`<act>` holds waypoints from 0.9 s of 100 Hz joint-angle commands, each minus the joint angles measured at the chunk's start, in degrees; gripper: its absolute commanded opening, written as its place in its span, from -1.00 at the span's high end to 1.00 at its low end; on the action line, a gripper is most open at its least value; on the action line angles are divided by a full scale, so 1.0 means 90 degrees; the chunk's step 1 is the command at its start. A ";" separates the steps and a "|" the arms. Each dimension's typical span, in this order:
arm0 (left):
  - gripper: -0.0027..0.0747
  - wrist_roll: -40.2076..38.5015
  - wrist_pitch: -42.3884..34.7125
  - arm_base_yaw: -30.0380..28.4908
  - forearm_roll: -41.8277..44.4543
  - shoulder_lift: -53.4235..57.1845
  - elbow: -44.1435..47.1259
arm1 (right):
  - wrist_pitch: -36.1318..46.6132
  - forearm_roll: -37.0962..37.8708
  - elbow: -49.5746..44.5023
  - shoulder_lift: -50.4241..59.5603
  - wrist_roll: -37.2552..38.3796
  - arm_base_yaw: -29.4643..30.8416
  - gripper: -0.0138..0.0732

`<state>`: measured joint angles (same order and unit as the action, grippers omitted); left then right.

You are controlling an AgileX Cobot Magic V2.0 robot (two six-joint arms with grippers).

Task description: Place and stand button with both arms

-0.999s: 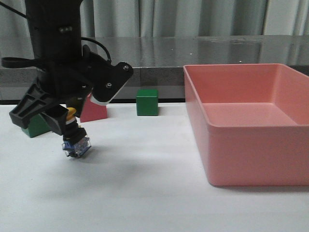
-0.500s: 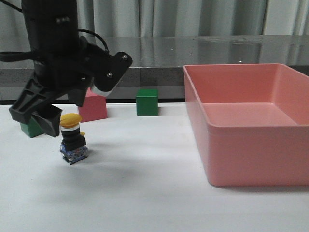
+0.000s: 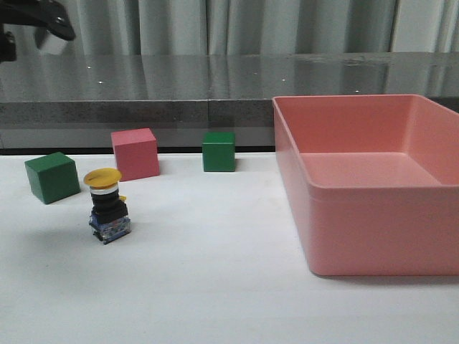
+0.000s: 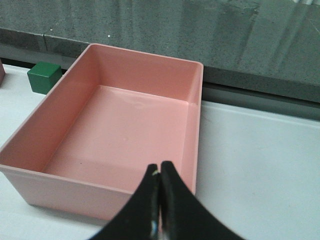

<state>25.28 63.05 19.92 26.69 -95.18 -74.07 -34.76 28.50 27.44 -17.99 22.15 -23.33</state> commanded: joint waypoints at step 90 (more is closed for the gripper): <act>0.98 -0.0701 -0.5841 -0.0976 -0.3179 0.6564 0.4893 | 0.0487 0.0153 0.0161 -0.0057 0.0013 0.0033 0.82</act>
<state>19.68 17.52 11.24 -1.13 -42.04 -33.04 -34.76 28.50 27.44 -17.99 22.15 -23.33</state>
